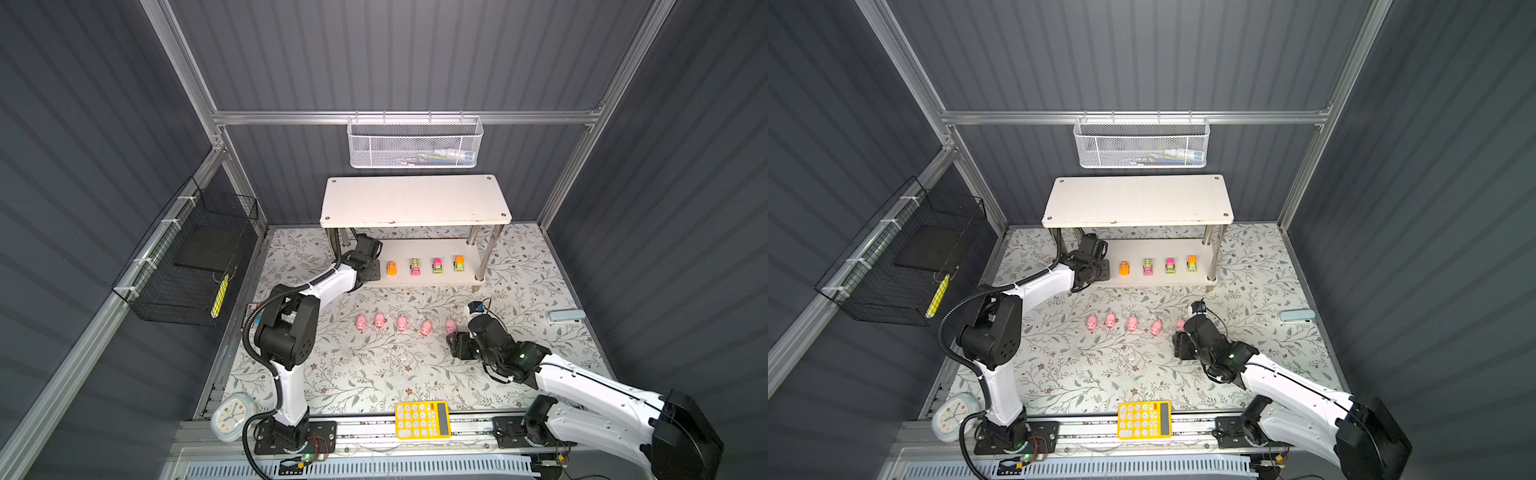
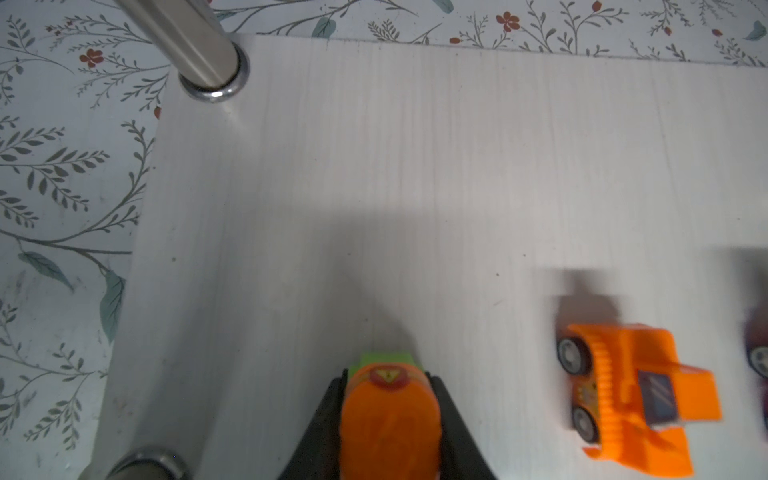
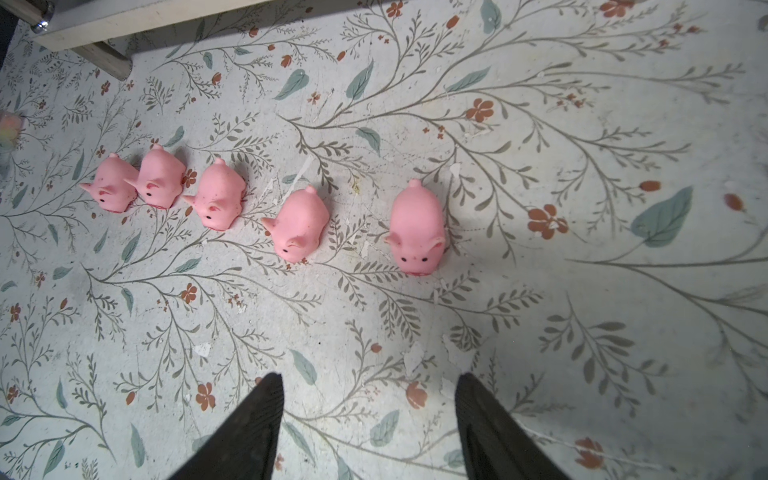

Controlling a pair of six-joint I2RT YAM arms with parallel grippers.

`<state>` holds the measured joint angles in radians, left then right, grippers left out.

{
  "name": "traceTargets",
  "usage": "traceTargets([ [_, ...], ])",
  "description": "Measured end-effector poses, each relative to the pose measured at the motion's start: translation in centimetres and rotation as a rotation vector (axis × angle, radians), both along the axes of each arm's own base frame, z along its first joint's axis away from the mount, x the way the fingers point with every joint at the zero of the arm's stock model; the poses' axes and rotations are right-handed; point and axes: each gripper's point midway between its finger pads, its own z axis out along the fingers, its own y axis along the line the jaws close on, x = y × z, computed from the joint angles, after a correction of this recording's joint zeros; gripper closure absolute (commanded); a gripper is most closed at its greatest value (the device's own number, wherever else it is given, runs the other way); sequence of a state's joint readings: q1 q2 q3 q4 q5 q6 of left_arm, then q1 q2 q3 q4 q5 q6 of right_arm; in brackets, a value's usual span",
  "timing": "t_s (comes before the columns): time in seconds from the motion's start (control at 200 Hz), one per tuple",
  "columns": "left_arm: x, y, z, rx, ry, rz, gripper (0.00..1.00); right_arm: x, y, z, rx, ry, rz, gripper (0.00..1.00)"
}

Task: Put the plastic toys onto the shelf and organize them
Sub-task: 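Lower the held truck onto the shelf beside the orange truck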

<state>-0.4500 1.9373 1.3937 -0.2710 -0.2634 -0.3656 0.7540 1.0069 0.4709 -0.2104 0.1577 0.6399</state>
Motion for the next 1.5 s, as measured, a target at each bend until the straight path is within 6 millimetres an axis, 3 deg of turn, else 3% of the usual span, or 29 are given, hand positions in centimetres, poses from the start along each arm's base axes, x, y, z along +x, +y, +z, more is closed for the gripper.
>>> traceTargets([
  [0.5,1.9,-0.4,0.2,-0.031,-0.027,0.001,0.69,0.0,0.0,-0.1,-0.006,0.004,-0.002,0.32],
  [1.211,1.2,-0.2,0.1,-0.038,-0.029,-0.003,0.31,0.0,0.0,-0.6,-0.013,0.018,-0.007,0.32],
  [1.501,1.1,-0.2,0.2,-0.045,-0.028,-0.006,0.27,0.1,0.1,-0.5,-0.009,0.014,-0.007,0.32],
])
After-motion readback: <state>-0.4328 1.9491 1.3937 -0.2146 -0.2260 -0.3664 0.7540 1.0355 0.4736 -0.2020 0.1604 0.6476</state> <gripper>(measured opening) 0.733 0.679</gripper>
